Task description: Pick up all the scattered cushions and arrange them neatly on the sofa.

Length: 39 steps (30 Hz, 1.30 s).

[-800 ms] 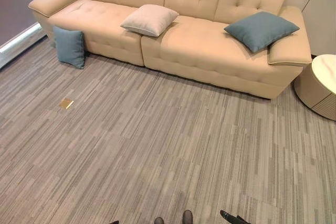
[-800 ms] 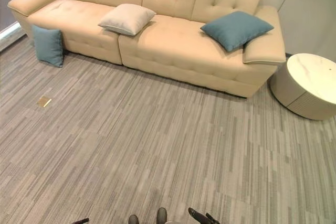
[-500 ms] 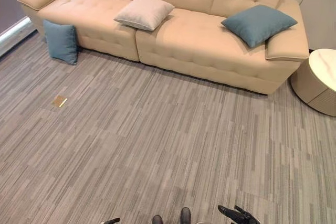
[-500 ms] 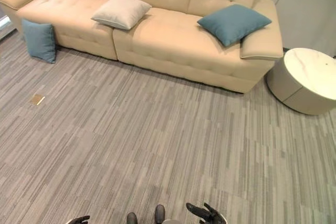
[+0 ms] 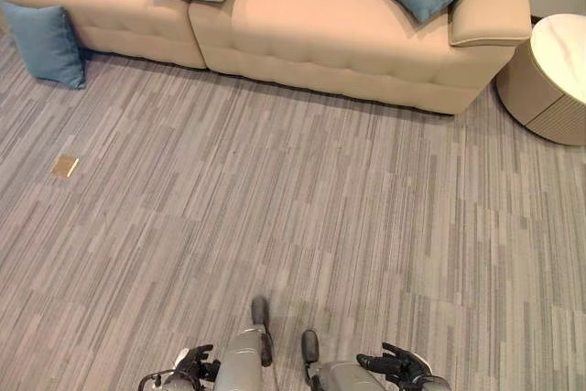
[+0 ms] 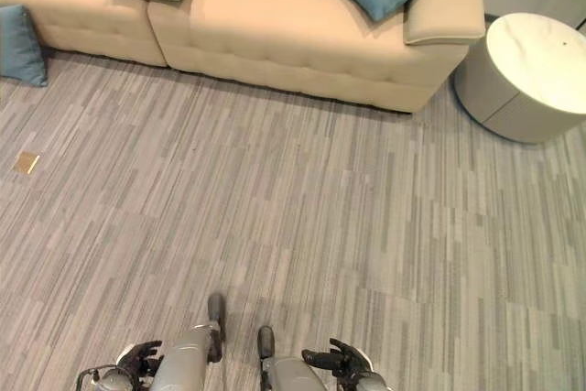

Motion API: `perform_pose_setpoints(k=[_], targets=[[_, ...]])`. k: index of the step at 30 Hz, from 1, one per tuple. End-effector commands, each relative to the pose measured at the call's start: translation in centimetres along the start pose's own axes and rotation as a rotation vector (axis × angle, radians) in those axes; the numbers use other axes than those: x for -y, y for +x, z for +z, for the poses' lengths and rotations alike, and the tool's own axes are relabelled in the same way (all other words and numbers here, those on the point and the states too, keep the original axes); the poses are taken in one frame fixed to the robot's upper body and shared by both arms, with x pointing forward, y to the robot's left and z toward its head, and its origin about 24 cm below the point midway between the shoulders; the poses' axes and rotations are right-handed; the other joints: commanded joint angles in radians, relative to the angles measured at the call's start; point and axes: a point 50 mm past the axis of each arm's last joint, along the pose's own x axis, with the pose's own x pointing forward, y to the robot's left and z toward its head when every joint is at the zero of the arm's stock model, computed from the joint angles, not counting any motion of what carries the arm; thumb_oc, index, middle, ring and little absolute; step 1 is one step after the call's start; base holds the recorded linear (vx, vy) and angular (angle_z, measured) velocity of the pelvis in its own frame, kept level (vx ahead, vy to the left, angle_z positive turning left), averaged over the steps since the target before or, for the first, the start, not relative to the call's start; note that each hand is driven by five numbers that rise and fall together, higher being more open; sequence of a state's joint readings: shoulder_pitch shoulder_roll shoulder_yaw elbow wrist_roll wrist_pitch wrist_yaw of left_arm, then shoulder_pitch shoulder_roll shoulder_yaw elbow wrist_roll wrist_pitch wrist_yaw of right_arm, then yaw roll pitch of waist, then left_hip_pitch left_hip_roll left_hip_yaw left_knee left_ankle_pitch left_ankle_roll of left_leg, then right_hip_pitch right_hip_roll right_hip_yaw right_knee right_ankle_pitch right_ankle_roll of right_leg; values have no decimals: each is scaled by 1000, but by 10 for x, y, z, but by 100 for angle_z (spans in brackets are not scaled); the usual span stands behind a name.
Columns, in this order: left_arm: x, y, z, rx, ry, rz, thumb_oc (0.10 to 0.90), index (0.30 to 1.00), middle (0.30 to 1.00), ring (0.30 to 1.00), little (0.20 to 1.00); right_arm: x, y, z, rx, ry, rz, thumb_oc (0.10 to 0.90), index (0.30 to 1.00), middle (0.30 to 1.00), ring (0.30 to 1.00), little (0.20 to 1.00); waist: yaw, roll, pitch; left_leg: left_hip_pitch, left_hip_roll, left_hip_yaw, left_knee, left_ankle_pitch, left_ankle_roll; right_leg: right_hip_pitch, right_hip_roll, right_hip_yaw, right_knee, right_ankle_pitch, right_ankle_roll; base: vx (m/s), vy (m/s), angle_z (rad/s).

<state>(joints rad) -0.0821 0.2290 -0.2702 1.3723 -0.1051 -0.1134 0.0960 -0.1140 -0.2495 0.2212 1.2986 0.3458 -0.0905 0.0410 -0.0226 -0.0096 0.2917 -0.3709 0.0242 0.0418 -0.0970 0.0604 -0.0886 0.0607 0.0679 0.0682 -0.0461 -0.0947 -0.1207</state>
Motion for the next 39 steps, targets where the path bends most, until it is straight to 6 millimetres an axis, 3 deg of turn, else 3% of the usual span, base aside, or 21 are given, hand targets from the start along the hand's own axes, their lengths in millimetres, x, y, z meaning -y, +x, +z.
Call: perform_pose_setpoints(k=[1,3,4,6,7,8,10,14,15,16,18,22,24,25,28,29,30,33,34,36,39], targets=[[26,-11,-42,-117,34,-82,800,900,900,900,900,9,-5,-16,-10,-66,-6,800,900,900,900,900,35,2,-91,-73,0,-9,51,72,62,148,-55,23,106,-167,140,669,196,-68],[10,-15,-64,-201,26,-30,800,900,900,900,900,4,-7,-27,-40,-41,22,800,900,900,900,900,48,-22,-132,-47,-33,-51,112,133,81,143,-85,43,177,-117,172,843,248,-98],[6,-16,-67,-209,19,-22,800,900,900,900,900,5,-8,-31,-50,-18,20,800,900,900,900,900,48,-38,-145,-37,-55,-46,133,117,94,131,-107,52,237,-64,196,798,273,-94],[1,-13,-59,-182,3,-3,800,900,900,900,900,6,-8,-27,-27,57,19,800,900,900,900,900,46,-47,-149,9,-79,-18,167,53,129,36,-159,35,498,189,263,583,321,-59],[-4,-8,-40,-118,15,13,800,900,900,900,900,7,-7,-18,11,100,3,800,900,900,900,900,22,-12,-120,98,-79,-5,176,-2,170,-95,-206,-42,751,320,251,444,295,-50],[-4,-8,-40,-118,15,12,800,900,900,900,900,8,-7,-18,11,100,3,800,900,900,900,900,23,-9,-122,95,-77,-5,176,-2,169,-97,-204,-41,750,322,251,444,325,-15],[-7,-3,-19,-53,52,26,800,900,900,900,900,5,-5,-1,77,136,2,800,900,900,900,900,-13,19,-91,193,-68,-6,174,-53,186,-210,-232,-119,881,279,229,440,247,16],[-13,1,6,35,16,38,800,900,900,900,900,11,-5,-1,84,169,-20,800,900,900,900,900,-84,32,-59,345,-71,-7,170,-140,173,-363,-208,-249,728,89,204,575,53,-1],[-14,2,22,94,3,42,800,900,900,900,900,19,-7,-10,60,220,-59,800,900,900,900,900,-108,24,-56,399,-80,-14,160,-187,162,-388,-205,-286,536,78,213,472,-96,-15],[-14,2,22,95,3,42,800,900,900,900,900,19,-7,-10,60,220,-59,800,900,900,900,900,-110,27,-57,398,-77,-16,159,-185,161,-385,-203,-290,528,83,212,524,-162,-13],[-12,2,34,150,3,45,800,900,900,900,900,30,-10,-22,33,351,-118,800,900,900,900,900,-161,35,-71,487,-80,-30,126,-238,138,-455,-188,-261,300,130,233,545,-166,-4],[1,1,28,139,55,1,800,900,900,900,900,42,-15,-37,3,459,-188,800,900,900,900,900,-196,61,-88,555,-55,-27,121,-274,120,-458,-180,-236,264,139,234,483,-183,12],[16,-1,11,87,139,-46,800,900,900,900,900,51,-18,-44,-36,440,-225,800,900,900,900,900,-195,90,-120,548,-22,-12,218,-192,79,-384,-144,-241,272,120,186,565,-235,19],[15,-1,11,87,139,-46,800,900,900,900,900,51,-18,-44,-36,440,-224,800,900,900,900,900,-196,89,-123,544,-25,-13,217,-188,80,-386,-146,-242,267,124,186,464,-223,-15],[21,-3,-1,43,150,-67,800,900,900,900,900,55,-17,-38,-27,386,-247,800,900,900,900,900,-179,80,-129,430,38,11,564,52,10,-260,-85,-222,231,70,120,346,-254,-31],[21,-3,-1,43,150,-67,800,900,900,900,900,55,-17,-38,-27,386,-246,800,900,900,900,900,-181,78,-132,425,36,9,563,55,10,-262,-87,-223,229,72,120,305,-271,-19],[22,-3,2,52,140,-68,800,900,900,900,900,55,-16,-33,-14,367,-246,800,900,900,900,900,-164,57,-127,378,55,15,684,89,18,-222,-75,-207,218,54,98,284,-236,-9],[21,-2,4,54,124,-59,800,900,900,900,900,53,-12,-18,18,313,-232,800,900,900,900,900,-107,9,-103,214,56,62,853,-1,56,-128,-84,-174,202,10,75,417,-236,-22],[22,-3,-1,39,123,-61,800,900,900,900,900,51,-11,-11,44,300,-216,800,900,900,900,900,-88,1,-101,160,42,79,822,-33,65,-91,-81,-167,195,-8,76,654,-101,-18],[25,-6,-19,-15,131,-71,800,900,900,900,900,43,-8,6,106,273,-175,800,900,900,900,900,-38,-8,-108,85,5,110,565,-65,88,-12,-68,-140,174,-47,100,678,14,-32],[26,-12,-42,-100,143,-82,800,900,900,900,900,35,-5,21,147,211,-142,800,900,900,900,900,39,1,-122,19,-29,41,74,34,74,121,-25,-76,156,-95,128,734,83,-53]])
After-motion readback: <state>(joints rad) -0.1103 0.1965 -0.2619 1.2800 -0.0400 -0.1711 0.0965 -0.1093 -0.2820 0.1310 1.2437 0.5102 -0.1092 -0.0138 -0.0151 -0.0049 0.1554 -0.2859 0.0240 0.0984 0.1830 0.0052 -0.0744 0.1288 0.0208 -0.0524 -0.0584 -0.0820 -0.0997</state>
